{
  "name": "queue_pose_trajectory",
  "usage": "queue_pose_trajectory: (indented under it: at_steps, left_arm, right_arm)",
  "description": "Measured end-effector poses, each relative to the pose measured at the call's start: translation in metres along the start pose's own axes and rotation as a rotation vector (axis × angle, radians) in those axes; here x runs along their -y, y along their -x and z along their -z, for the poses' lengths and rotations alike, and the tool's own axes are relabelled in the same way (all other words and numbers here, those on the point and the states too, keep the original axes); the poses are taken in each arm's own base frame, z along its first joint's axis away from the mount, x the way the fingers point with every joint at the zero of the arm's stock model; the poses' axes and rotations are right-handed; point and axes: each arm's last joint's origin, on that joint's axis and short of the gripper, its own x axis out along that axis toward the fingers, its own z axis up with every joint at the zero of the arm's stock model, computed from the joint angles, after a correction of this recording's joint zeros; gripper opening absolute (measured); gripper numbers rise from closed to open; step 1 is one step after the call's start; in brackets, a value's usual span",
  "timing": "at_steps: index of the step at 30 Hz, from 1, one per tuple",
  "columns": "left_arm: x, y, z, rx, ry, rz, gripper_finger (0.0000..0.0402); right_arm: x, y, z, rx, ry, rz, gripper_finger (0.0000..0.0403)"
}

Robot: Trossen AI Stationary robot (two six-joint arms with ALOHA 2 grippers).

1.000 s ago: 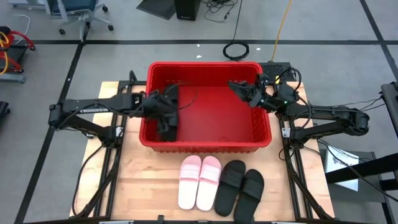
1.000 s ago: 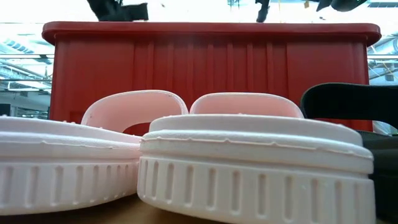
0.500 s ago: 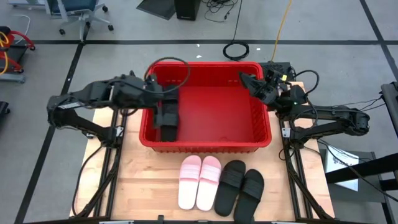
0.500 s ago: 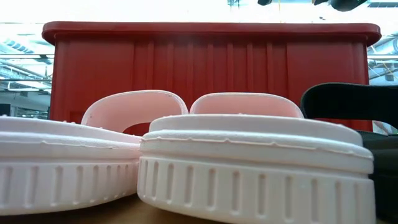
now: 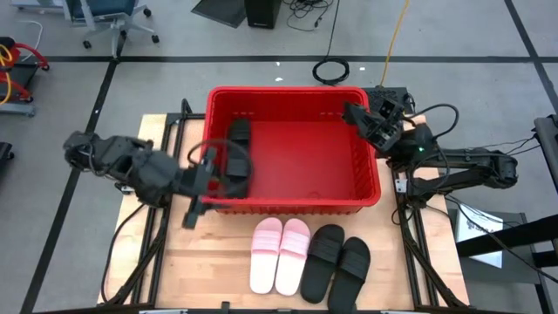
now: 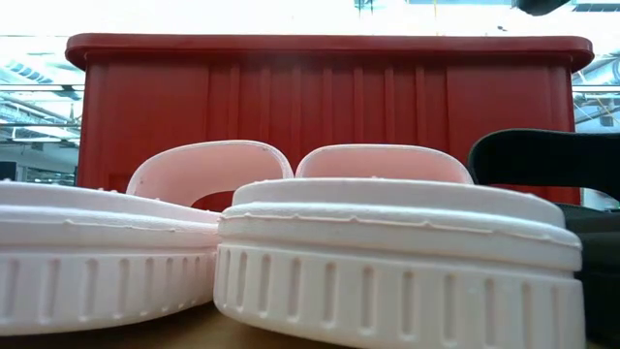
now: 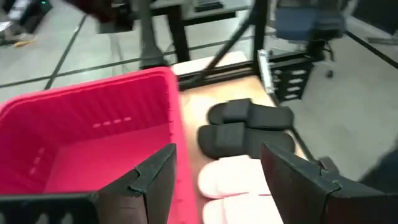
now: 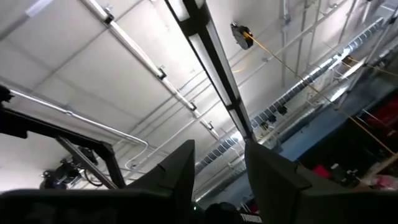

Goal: Pick and place slides into bin
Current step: Put the pink slide into the red bin

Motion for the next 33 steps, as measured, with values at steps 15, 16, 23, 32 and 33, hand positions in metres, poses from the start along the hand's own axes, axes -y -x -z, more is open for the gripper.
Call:
queue_pose_trajectory:
  at_steps: [15,16,23,32,33]
  left_arm:
    - [0.067,-0.054,0.02,-0.199,-0.109,-0.131,0.023]
    - [0.072,-0.062,0.022,-0.216,-0.117,-0.13,0.023]
    - [0.109,-0.115,0.046,-0.349,-0.18,-0.161,0.023]
    - [0.138,-0.163,0.079,-0.467,-0.194,-0.221,0.023]
    - [0.14,-0.167,0.082,-0.475,-0.172,-0.221,0.023]
  right_arm:
    - [-0.018,0.002,0.017,-0.044,-0.062,-0.045,0.013]
    - [-0.02,0.002,0.019,-0.053,-0.078,-0.049,0.013]
    - [-0.036,0.006,0.036,-0.148,-0.128,-0.092,0.013]
    - [-0.054,0.011,0.049,-0.205,-0.162,-0.143,0.013]
    - [-0.056,0.011,0.05,-0.207,-0.165,-0.146,0.013]
